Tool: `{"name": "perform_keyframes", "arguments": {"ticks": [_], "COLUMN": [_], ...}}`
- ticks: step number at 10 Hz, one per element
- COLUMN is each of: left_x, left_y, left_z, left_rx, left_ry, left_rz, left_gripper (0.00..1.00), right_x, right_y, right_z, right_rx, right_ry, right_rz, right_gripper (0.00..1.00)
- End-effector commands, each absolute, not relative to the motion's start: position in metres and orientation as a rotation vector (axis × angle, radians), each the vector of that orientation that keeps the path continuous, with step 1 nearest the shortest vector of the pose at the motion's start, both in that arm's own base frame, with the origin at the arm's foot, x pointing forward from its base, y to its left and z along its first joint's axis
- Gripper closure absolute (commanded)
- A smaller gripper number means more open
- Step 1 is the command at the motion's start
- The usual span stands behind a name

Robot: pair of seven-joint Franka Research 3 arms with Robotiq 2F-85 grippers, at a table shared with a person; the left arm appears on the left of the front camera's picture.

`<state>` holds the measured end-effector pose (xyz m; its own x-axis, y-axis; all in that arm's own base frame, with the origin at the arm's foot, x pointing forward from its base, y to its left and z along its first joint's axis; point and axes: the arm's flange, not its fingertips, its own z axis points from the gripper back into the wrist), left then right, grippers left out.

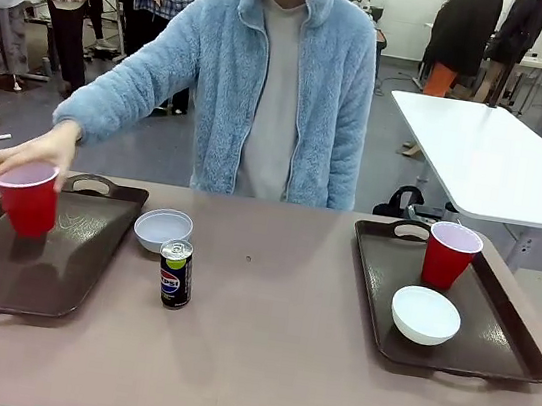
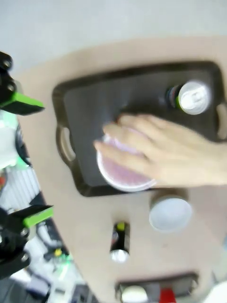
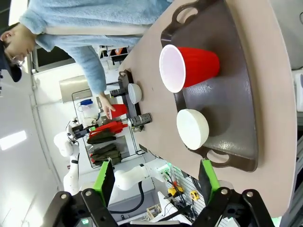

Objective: Prepare tableware on both trays.
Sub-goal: Pick up a Picnic Bowl from the table and place it on a Handle tray.

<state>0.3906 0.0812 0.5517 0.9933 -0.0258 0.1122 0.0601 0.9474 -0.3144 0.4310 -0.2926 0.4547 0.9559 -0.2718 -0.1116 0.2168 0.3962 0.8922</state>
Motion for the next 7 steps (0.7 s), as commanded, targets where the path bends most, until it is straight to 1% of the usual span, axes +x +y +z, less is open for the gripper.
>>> {"name": "perform_keyframes", "arguments": {"ticks": [1, 3, 7], "left_x": [0.413, 0.425, 0.433], "left_y": [0.054, 0.011, -0.054], "left_z": [0.542, 0.533, 0.511], "left_rx": [-0.197, -0.122, 0.003], "left_ry": [-0.073, -0.085, -0.162], "left_rz": [-0.087, -0.122, -0.154], "left_gripper": [0.0, 0.0, 0.0], "right_x": [0.433, 0.433, 0.433], "right_y": [-0.294, -0.294, -0.294], "right_z": [0.457, 0.457, 0.457], "right_rx": [1.129, 1.129, 1.129], "right_ry": [-0.048, -0.048, -0.048], "right_rz": [-0.309, -0.309, -0.309], "right_gripper": [0.07, 0.07, 0.07]}}
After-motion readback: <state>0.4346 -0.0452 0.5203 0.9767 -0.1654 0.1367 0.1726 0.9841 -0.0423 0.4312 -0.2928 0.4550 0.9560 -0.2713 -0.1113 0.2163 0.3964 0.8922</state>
